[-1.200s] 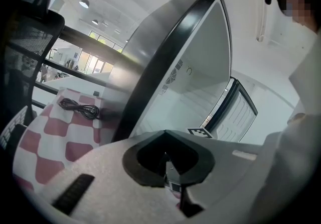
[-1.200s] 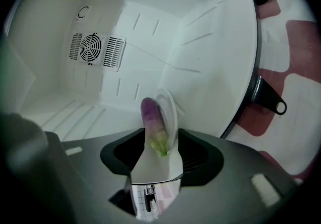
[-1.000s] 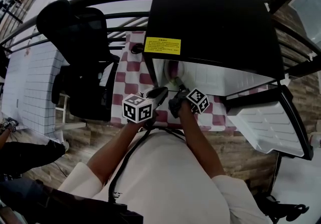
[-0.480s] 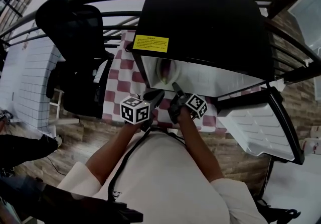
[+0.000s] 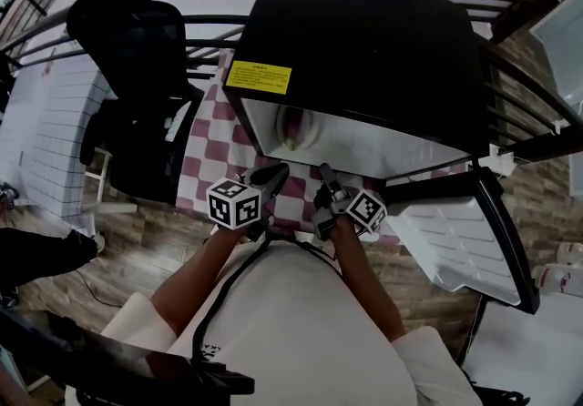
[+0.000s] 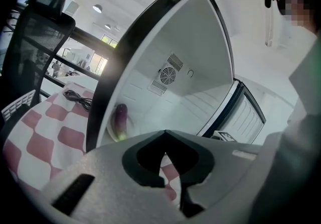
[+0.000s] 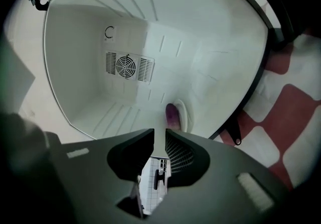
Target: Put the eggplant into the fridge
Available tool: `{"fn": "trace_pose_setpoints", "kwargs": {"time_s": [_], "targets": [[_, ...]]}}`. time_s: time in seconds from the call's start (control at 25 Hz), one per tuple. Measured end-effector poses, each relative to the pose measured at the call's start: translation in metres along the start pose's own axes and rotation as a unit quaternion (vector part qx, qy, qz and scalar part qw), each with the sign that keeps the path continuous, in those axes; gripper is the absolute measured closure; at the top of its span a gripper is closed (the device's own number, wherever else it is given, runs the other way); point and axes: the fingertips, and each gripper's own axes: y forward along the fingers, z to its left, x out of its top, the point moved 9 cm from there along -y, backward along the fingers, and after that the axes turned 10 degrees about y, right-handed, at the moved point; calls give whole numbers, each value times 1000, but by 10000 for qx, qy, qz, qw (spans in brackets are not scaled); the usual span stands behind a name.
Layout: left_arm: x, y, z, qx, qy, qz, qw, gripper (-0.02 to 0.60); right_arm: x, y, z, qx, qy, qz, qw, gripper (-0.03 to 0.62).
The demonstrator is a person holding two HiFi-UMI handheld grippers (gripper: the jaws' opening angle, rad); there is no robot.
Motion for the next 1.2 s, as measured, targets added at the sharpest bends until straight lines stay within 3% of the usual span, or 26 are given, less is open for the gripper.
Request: {"fn": "trace_pose_setpoints", "kwargs": {"time_s": [0.24, 0.44, 0.56, 0.72, 0.92, 1.2], "targets": [[4, -17, -8, 143, -84, -239, 9996, 577, 0, -23, 21, 413, -270, 226, 9985, 557], [12, -33, -12, 294, -66, -479, 9984, 577, -7, -44, 39, 361, -630, 446, 9964, 579], [18, -42, -14, 344, 29, -574, 9978, 577, -4, -56, 52, 288, -1256, 523, 9903, 585], [21, -51, -17, 399, 179, -598, 9973, 577, -3, -65, 76, 379, -2312, 658, 9699, 586], [24, -56, -22, 397, 365, -564, 9970, 577, -3, -72, 104, 370, -3489, 726, 9336, 586], [37, -65, -34, 307, 735, -613, 9949, 577, 2, -76, 137, 431, -4333, 618, 8981, 588]]}}
